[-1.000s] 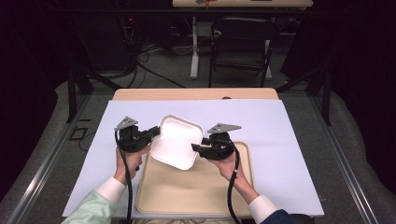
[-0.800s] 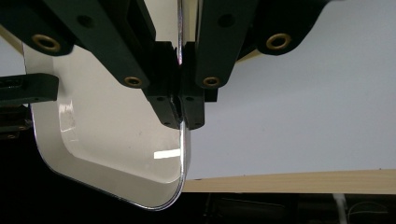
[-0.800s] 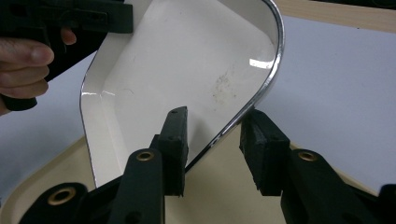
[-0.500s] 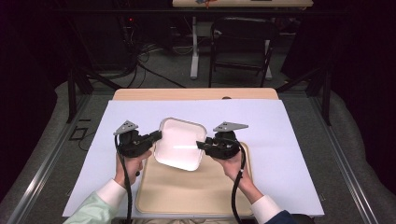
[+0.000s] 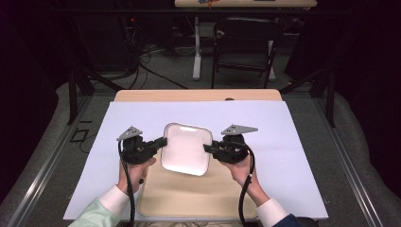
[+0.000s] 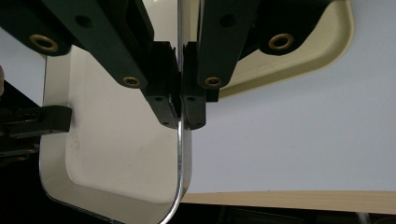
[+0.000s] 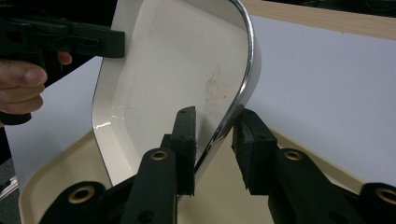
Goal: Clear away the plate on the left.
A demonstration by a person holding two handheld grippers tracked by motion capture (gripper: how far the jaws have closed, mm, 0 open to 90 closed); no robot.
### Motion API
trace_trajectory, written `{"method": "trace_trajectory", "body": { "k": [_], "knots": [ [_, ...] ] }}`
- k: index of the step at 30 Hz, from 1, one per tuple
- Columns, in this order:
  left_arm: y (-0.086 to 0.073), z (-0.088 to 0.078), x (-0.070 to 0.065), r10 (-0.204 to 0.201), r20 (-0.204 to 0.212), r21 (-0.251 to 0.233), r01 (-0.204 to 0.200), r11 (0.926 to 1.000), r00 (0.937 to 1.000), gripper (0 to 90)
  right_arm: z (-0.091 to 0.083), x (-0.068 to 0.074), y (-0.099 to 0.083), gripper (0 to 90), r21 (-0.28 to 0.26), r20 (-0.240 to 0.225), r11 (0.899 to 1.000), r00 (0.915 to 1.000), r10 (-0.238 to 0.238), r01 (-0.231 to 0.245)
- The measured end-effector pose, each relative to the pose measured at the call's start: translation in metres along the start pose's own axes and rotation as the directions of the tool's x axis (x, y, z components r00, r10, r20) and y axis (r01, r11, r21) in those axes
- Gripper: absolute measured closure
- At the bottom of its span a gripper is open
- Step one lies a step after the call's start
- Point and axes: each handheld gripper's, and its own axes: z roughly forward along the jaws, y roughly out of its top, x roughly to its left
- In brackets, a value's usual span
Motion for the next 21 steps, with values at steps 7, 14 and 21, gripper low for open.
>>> {"method": "trace_trajectory", "body": {
  "k": [7,14,21],
  "knots": [
    [-0.003,-0.001,-0.005,-0.004,0.017,0.011,0.004,0.9999,0.9998,85.9,-0.007,-0.002,-0.001,72.5,0.000,-0.010,1.000,0.9999,0.012,-0.012],
    [-0.007,-0.002,-0.011,-0.007,0.031,0.022,0.006,0.9997,0.9995,85.6,-0.013,-0.002,-0.003,73.3,0.009,-0.015,1.000,0.9997,0.021,-0.021],
    [-0.011,-0.003,-0.014,-0.014,0.039,0.034,0.012,0.9993,0.9992,85.4,-0.018,-0.001,-0.005,73.9,0.014,-0.020,1.000,0.9995,0.025,-0.025]
  ]
}}
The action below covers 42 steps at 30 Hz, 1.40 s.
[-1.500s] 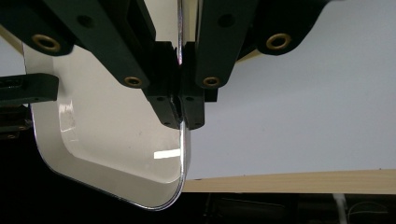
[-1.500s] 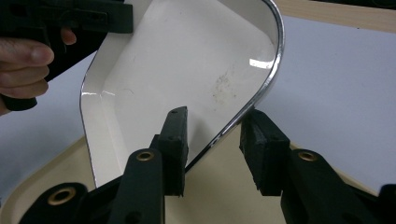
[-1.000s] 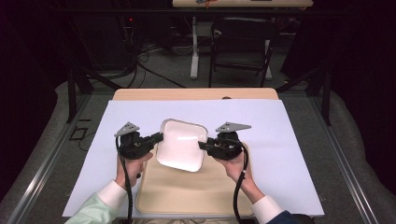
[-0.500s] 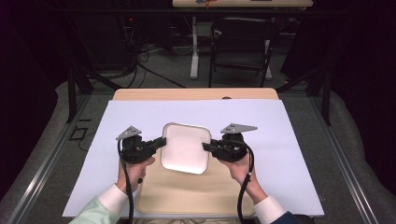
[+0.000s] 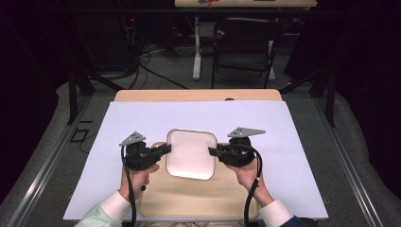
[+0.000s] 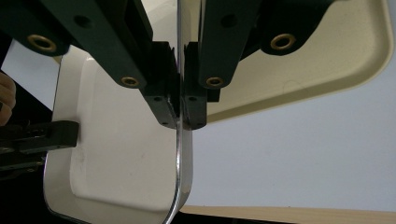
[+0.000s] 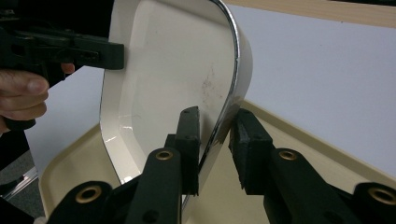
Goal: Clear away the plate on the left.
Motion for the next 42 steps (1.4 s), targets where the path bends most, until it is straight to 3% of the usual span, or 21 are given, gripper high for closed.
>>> {"method": "trace_trajectory", "body": {
  "k": [17,29,42],
  "knots": [
    [-0.011,-0.002,-0.007,-0.009,0.017,0.031,0.008,0.9995,0.9998,84.8,-0.005,0.001,-0.009,75.4,0.031,-0.009,0.999,0.9997,0.021,-0.021],
    [-0.020,-0.006,-0.010,-0.035,0.035,0.049,0.034,0.9982,0.9988,84.0,-0.006,0.001,-0.013,76.7,0.055,-0.022,0.998,0.9992,0.032,-0.031],
    [-0.032,-0.001,-0.009,-0.051,0.037,0.110,0.047,0.9928,0.9980,83.7,-0.003,-0.002,-0.021,78.3,0.101,-0.024,0.994,0.9988,0.042,-0.040]
  ]
}}
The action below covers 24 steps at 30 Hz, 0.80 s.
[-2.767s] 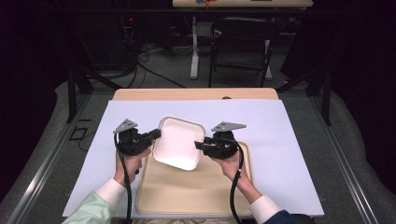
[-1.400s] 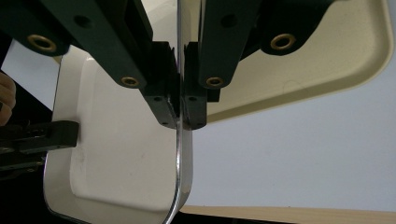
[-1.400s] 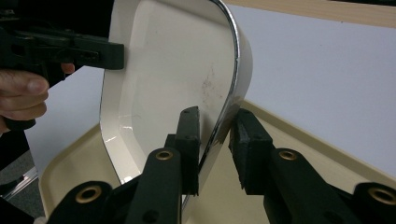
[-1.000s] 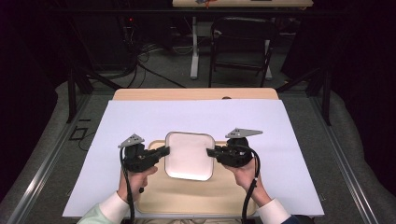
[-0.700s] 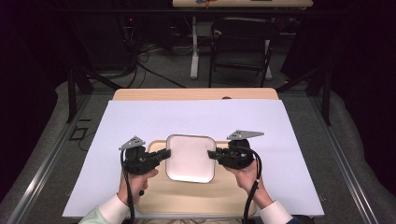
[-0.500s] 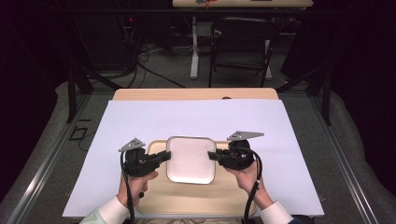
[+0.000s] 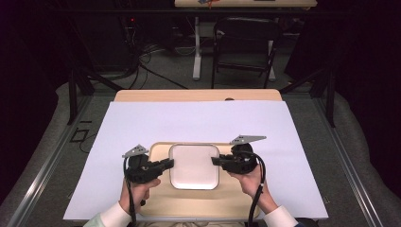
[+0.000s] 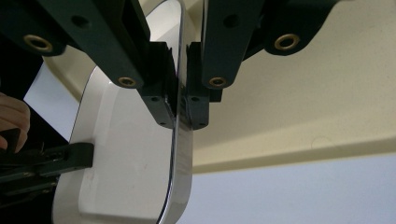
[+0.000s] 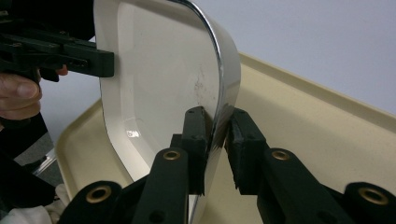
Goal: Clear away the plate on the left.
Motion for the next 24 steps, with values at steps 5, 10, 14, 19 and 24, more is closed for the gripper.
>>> {"method": "trace_trajectory", "body": {
  "k": [5,10,14,19,24],
  "knots": [
    [-0.004,0.007,0.003,-0.011,-0.011,0.038,0.011,0.9992,0.9999,83.6,0.007,-0.008,-0.004,78.4,0.052,-0.014,0.998,0.9996,0.024,-0.023],
    [-0.008,0.015,0.008,-0.021,-0.020,0.070,0.023,0.9973,0.9996,83.7,0.017,-0.014,-0.008,78.2,0.096,0.004,0.995,0.9996,0.029,-0.029],
    [-0.007,0.020,0.011,-0.015,-0.023,0.072,0.017,0.9973,0.9996,83.6,0.020,-0.017,-0.010,77.7,0.113,0.026,0.993,0.9993,0.025,-0.028],
    [-0.006,0.024,0.014,0.024,-0.046,0.089,-0.020,0.9959,0.9987,82.3,0.027,-0.021,-0.010,75.9,0.129,0.037,0.991,0.9989,0.030,-0.035],
    [-0.009,0.031,0.018,0.037,-0.077,0.108,-0.029,0.9937,0.9963,80.5,0.036,-0.024,-0.012,73.3,0.170,0.064,0.985,0.9979,0.011,-0.022]
  ]
}}
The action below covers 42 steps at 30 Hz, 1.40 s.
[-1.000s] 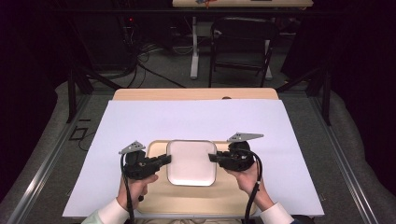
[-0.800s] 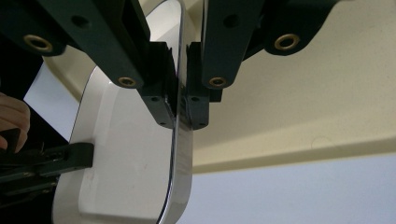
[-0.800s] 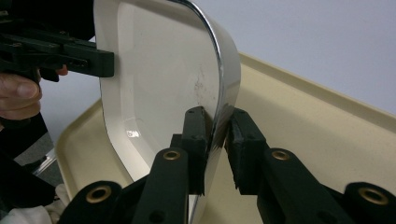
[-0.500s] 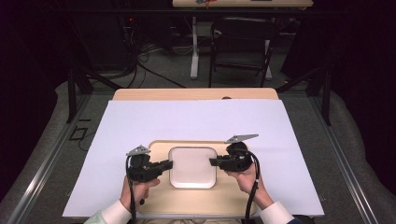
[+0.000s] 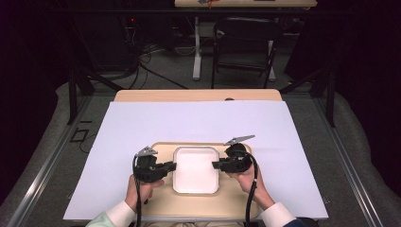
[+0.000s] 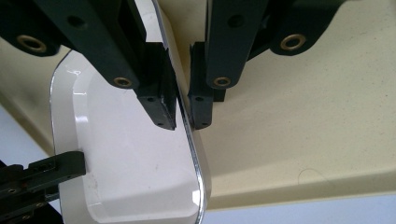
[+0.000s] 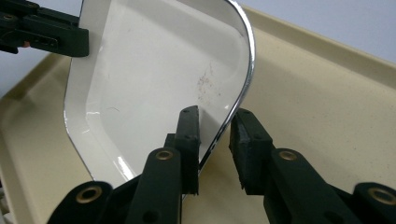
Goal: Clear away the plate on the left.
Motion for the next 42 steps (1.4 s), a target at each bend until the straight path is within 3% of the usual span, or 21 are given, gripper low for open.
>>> {"method": "trace_trajectory", "body": {
  "k": [3,11,19,28,42],
  "knots": [
    [-0.002,0.003,0.001,-0.001,-0.010,0.016,0.001,0.9999,1.0000,79.3,0.006,0.000,0.000,71.5,0.028,0.028,0.999,0.9994,-0.019,0.019],
    [-0.003,0.005,0.001,0.020,-0.046,0.039,-0.018,0.9991,0.9987,78.0,0.014,-0.002,0.000,66.2,0.059,0.021,0.998,0.9994,-0.026,0.025],
    [-0.007,0.010,0.004,-0.011,-0.053,0.075,0.015,0.9971,0.9985,76.1,0.024,0.002,0.000,64.2,0.095,0.070,0.994,0.9954,-0.066,0.059],
    [-0.008,0.018,0.003,0.025,-0.083,0.099,-0.017,0.9950,0.9962,72.7,0.029,0.004,-0.001,64.4,0.128,0.121,0.988,0.9875,-0.100,0.085],
    [-0.006,0.023,0.002,0.090,-0.105,0.114,-0.078,0.9904,0.9904,68.6,0.030,0.006,-0.001,63.2,0.133,0.139,0.987,0.9839,-0.111,0.093]
  ]
}}
